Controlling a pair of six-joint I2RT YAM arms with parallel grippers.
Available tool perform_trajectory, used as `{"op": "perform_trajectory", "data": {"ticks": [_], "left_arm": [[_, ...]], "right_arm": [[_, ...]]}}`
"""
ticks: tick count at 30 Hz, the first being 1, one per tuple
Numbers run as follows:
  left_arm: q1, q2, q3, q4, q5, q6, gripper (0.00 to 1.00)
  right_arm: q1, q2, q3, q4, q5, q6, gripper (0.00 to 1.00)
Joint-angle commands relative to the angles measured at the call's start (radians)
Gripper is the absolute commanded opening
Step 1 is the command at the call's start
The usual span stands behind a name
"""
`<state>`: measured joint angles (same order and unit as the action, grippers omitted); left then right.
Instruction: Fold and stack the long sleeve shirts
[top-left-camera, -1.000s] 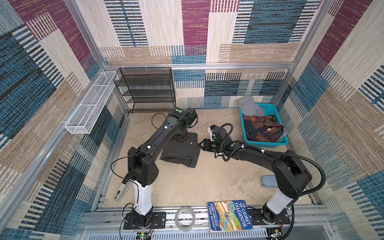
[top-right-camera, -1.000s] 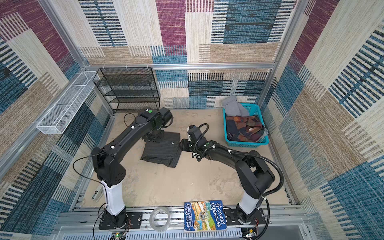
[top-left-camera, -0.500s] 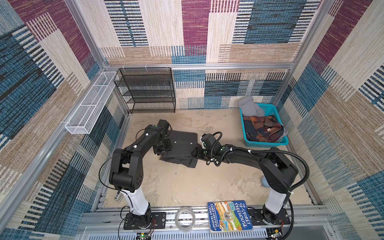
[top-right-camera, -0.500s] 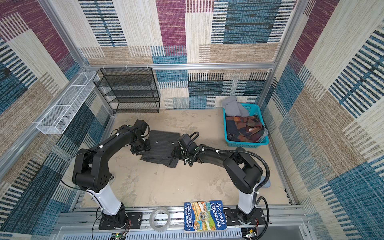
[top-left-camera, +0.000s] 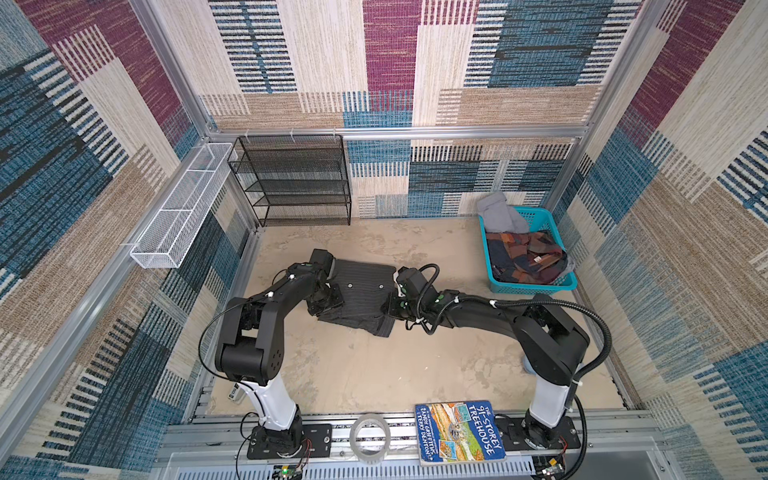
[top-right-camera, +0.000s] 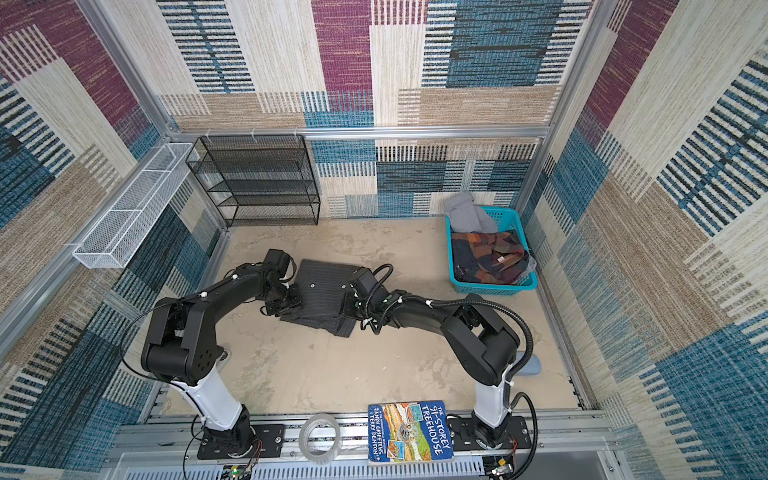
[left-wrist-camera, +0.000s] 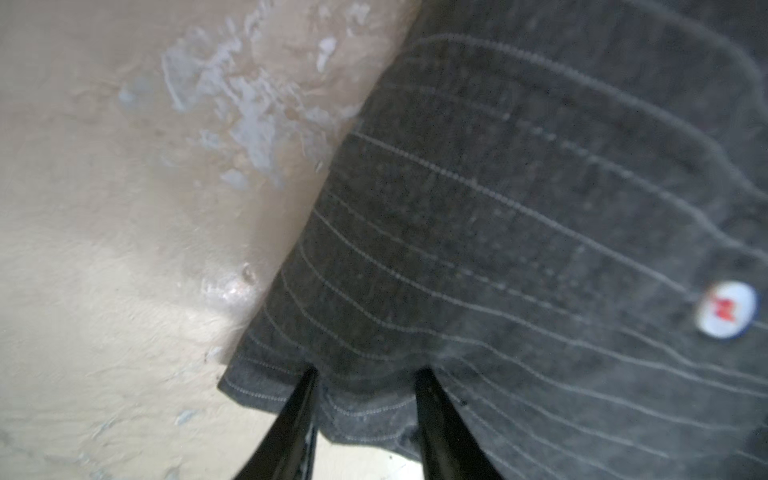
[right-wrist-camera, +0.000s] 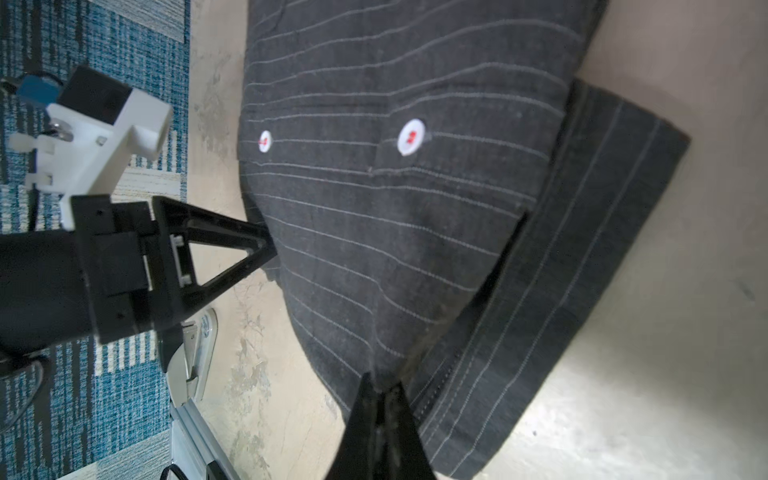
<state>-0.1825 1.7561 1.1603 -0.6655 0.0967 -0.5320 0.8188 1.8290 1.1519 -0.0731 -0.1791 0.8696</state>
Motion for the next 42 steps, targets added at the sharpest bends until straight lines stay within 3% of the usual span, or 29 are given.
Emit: {"op": "perform_trajectory", "data": {"ticks": [1, 5, 9, 14, 18, 21, 26, 35, 42], "left_arm": [[0.002, -0.036, 0.000, 0.037, 0.057, -0.043, 0.44], [0.001, -0.135, -0.018, 0.003, 0.115, -0.096, 0.45], [-0.003, -0.323, -0.168, 0.021, 0.207, -0.196, 0.41], [-0.018, -0.569, -0.417, 0.118, 0.339, -0.345, 0.18], [-0.090, -0.645, -0.561, 0.278, 0.363, -0.454, 0.06], [-0.141, -0.630, -0.637, 0.432, 0.348, -0.517, 0.00], [-0.174, -0.576, -0.737, 0.660, 0.306, -0.591, 0.00], [-0.239, -0.354, -0.803, 1.073, 0.263, -0.703, 0.00], [-0.266, -0.242, -0.814, 1.213, 0.253, -0.740, 0.00]], "right_arm": [[0.026, -0.038, 0.016, 0.002, 0.022, -0.010, 0.05], [0.039, -0.073, 0.002, -0.017, 0.053, -0.008, 0.04], [0.039, -0.077, 0.008, -0.040, 0.091, -0.018, 0.05], [0.039, -0.053, 0.016, -0.028, 0.083, -0.017, 0.05], [0.038, -0.047, 0.015, -0.019, 0.082, -0.010, 0.05], [0.040, -0.047, 0.023, -0.023, 0.080, -0.011, 0.05], [0.040, -0.039, 0.038, -0.034, 0.074, -0.011, 0.06], [0.047, -0.045, 0.034, -0.035, 0.074, 0.005, 0.06], [0.082, -0.060, 0.053, -0.046, 0.105, 0.026, 0.05]]}}
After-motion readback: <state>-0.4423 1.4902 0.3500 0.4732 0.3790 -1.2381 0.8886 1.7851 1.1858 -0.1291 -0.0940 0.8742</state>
